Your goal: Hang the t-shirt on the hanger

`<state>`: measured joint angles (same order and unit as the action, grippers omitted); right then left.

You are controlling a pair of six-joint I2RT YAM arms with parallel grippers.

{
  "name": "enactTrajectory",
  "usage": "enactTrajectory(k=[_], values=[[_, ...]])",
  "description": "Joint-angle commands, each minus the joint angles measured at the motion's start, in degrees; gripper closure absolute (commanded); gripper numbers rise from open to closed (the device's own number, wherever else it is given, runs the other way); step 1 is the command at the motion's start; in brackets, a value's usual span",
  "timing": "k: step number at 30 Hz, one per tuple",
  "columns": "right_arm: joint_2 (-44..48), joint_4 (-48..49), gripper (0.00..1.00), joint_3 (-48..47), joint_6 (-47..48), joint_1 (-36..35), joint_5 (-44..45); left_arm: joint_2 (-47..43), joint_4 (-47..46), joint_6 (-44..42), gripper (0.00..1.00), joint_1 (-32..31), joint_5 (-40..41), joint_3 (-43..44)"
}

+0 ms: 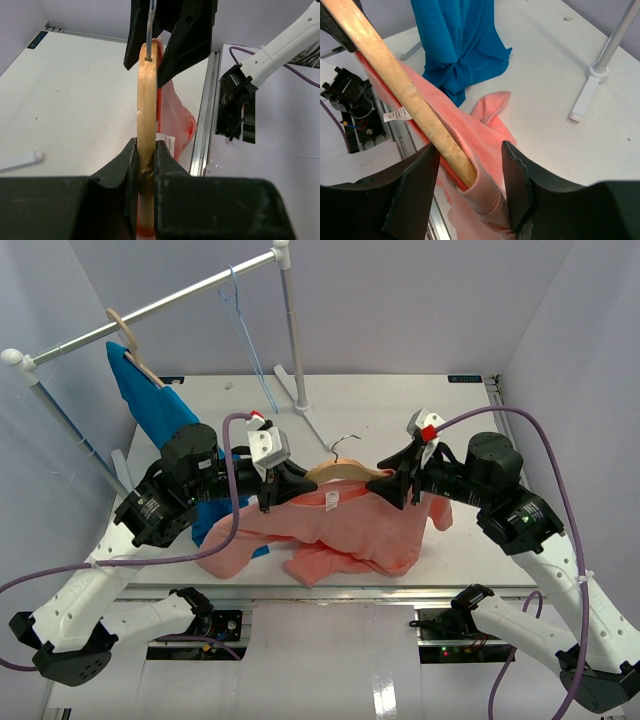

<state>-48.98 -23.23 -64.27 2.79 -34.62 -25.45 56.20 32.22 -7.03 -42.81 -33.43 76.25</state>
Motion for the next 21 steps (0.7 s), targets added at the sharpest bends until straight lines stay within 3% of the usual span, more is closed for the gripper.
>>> enactTrajectory(k=[1,7,11,18,21], values=[[1.2,-1.4,0.36,-2.4,-2.1,4.5,12.3,-7.1,1.7,0.6,1.0,0.9,-0.5,1.4],[0.7,-1.3,0.3,-7.7,0.9,4.5,3.7,-6.5,0.5,1.2,1.0,0.9,-1.3,0.4],[0.5,-1.5,0.19,-10.6,2.6,4.4,0.8,-6.8,-0.1,1.2,1.0,0.9,-1.4,-0.5],[0.6,-0.7,0.21,-10.2,2.7,4.5,0.0,-7.2,-0.3,1.1,1.0,0.9,-0.9,-1.2],[0.7,-0.1,0.32,-9.3,2.9,4.4,-0.2,-7.5,-0.3,1.1,1.0,0.9,-0.8,-1.3]])
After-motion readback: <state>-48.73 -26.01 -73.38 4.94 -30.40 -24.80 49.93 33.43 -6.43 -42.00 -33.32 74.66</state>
